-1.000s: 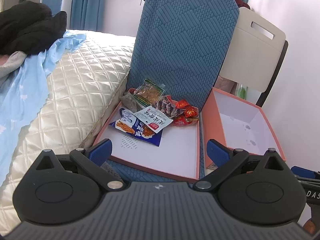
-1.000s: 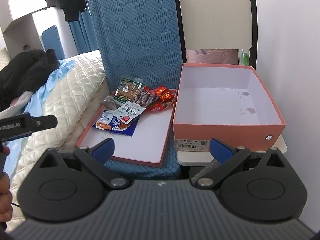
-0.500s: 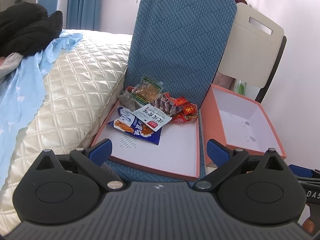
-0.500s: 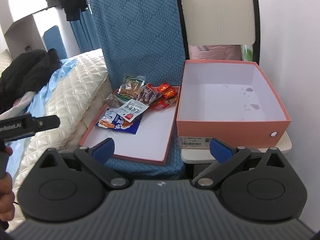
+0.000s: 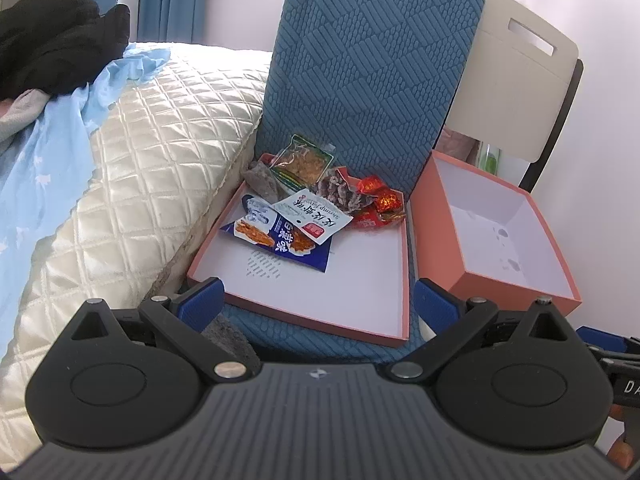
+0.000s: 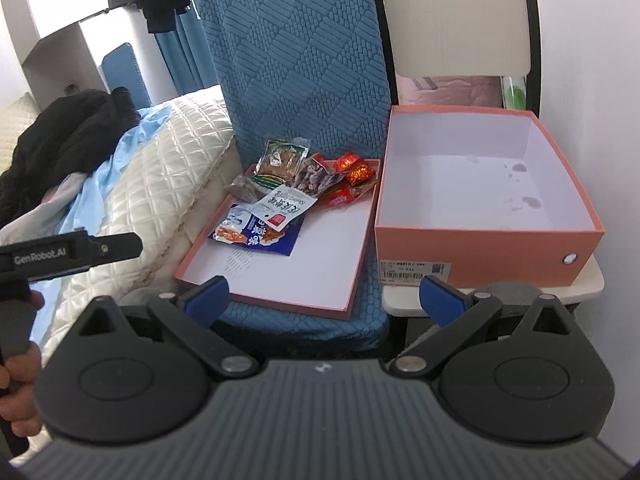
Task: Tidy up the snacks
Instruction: 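Move both tools toward the snack packets on the white tray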
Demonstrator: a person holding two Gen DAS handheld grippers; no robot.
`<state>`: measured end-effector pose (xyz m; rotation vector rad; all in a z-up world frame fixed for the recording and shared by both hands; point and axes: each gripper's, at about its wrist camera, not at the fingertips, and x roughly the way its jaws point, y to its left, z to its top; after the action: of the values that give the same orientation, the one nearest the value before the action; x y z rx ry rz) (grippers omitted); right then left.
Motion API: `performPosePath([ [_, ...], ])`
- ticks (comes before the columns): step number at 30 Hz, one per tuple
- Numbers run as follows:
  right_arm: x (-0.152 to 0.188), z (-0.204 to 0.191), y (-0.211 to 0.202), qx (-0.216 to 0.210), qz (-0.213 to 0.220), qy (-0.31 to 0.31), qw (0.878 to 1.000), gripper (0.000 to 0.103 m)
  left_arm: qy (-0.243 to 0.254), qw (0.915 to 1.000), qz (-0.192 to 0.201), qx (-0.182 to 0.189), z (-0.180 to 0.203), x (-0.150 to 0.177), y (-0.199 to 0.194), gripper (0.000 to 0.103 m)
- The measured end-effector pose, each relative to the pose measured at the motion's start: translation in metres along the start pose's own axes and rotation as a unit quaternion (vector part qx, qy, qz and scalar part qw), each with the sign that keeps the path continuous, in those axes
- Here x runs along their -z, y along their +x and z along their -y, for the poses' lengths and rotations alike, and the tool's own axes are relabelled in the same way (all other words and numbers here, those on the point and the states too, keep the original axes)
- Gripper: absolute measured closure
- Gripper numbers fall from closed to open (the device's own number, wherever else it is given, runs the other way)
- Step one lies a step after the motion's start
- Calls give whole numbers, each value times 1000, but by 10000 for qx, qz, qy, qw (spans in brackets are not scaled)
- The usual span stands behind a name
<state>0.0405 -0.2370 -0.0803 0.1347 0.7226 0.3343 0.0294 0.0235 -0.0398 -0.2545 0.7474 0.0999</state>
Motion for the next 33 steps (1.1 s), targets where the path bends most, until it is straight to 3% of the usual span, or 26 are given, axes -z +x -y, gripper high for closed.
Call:
performPosePath([
  [15,12,6,29,-159,108,153,9997,0,221,9997,-65,-34,-3,5,35,1],
  [33,5,-5,81,-803,-37,312,9963,6,392,9989,-252,-43,-19,-1,99,1],
])
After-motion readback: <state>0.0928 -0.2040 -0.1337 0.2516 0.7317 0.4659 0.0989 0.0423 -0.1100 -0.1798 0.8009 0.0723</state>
